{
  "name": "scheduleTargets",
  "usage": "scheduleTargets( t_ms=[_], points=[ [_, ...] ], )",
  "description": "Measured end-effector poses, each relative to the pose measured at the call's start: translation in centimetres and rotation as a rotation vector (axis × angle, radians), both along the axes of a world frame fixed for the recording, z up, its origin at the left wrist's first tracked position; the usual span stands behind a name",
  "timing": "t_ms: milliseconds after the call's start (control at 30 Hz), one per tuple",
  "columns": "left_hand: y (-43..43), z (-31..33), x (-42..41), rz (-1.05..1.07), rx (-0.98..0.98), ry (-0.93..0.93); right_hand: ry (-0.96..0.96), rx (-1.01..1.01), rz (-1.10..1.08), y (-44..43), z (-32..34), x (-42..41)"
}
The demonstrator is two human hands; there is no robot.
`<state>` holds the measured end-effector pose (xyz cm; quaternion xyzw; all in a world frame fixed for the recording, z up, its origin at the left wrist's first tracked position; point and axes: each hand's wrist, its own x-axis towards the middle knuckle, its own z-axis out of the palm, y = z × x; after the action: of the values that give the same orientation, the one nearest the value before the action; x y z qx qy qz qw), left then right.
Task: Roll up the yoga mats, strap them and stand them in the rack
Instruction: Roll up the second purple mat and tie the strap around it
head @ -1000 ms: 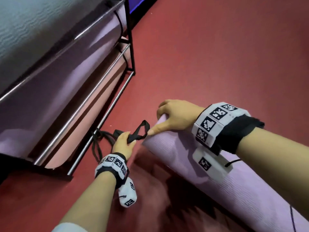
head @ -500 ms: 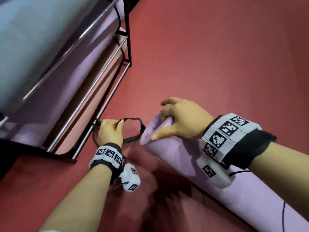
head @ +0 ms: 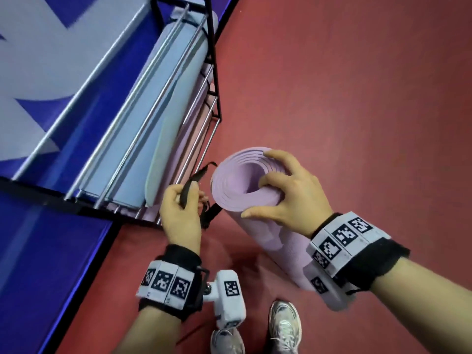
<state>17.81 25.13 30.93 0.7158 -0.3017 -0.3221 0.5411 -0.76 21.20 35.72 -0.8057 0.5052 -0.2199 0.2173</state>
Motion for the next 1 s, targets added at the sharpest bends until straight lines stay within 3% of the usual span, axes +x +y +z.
scheduleTargets(
  t_ms=[100, 200, 300, 433, 533, 600, 700, 833, 1000],
  points=[
    [-0.3, 4.1, -1.2, -0.048, -0.114, -0.034, -0.092, -0.050, -0.064, 0.1, 1.2, 0.6],
    [-1.0, 7.0, -2.6, -0.360, -0.214, -0.170, -0.156, -0.102, -0.095, -0.1, 2.3, 1.0],
    [-1.3, 7.0, -3.6, -0.570, -0.200, -0.521, -0.208, -0.039, -0.094, 0.1, 2.5, 1.0],
    [0.3, 6.3, -4.4, -0.552, -0.171, -0.817, -0.249, 0.157, -0.011, 1.3, 2.9, -0.6],
    [1.6, 5.9, -4.9, -0.524, -0.203, -0.916, -0.341, 0.325, -0.005, 1.7, 4.5, -1.4],
    [1.7, 6.0, -5.2, -0.519, -0.249, -0.926, -0.427, 0.359, -0.128, 1.2, 5.9, -1.4],
    [1.5, 6.7, -6.1, -0.594, -0.272, -0.964, -0.297, 0.304, -0.243, -0.2, 7.3, -0.8],
    [1.2, 6.9, -6.5, -0.645, -0.275, -0.993, 0.062, 0.124, -0.094, -1.7, 6.9, -0.8],
    [1.3, 6.6, -6.0, -0.680, -0.224, -1.017, 0.104, 0.200, -0.045, -3.1, 7.2, -2.0]
  ],
)
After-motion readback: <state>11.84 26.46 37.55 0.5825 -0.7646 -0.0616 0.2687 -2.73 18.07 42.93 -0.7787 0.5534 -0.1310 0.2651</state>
